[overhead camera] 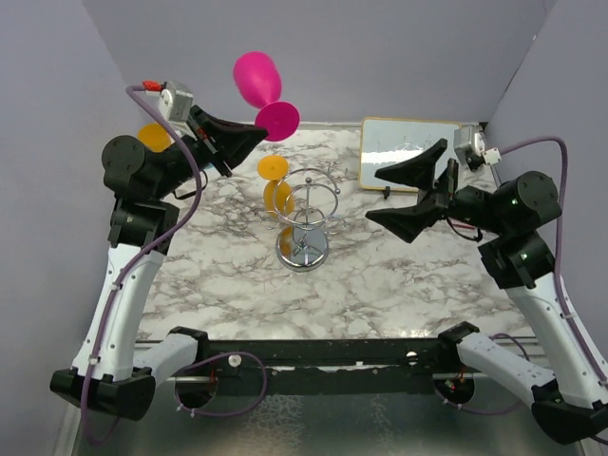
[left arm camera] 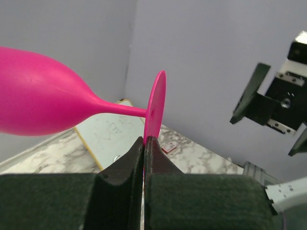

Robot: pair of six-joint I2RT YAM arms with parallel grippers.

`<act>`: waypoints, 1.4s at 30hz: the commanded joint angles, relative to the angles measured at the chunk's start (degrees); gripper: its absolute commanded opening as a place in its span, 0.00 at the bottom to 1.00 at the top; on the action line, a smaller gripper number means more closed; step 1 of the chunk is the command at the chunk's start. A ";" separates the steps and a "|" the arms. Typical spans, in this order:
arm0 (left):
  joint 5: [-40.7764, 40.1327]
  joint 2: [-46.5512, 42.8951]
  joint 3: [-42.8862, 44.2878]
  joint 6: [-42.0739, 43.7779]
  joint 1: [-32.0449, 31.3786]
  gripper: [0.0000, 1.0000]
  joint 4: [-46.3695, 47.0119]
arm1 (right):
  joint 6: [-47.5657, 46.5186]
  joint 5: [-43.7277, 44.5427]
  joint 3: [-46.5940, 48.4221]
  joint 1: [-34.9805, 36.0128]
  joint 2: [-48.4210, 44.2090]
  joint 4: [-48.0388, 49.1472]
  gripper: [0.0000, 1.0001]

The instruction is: Take the wine glass off the wine glass rack

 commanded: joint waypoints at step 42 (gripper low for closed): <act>2.16 1.86 -4.68 11.42 -24.64 0.52 0.99 | 0.30 -9.25 -7.51 1.49 4.62 32.11 0.02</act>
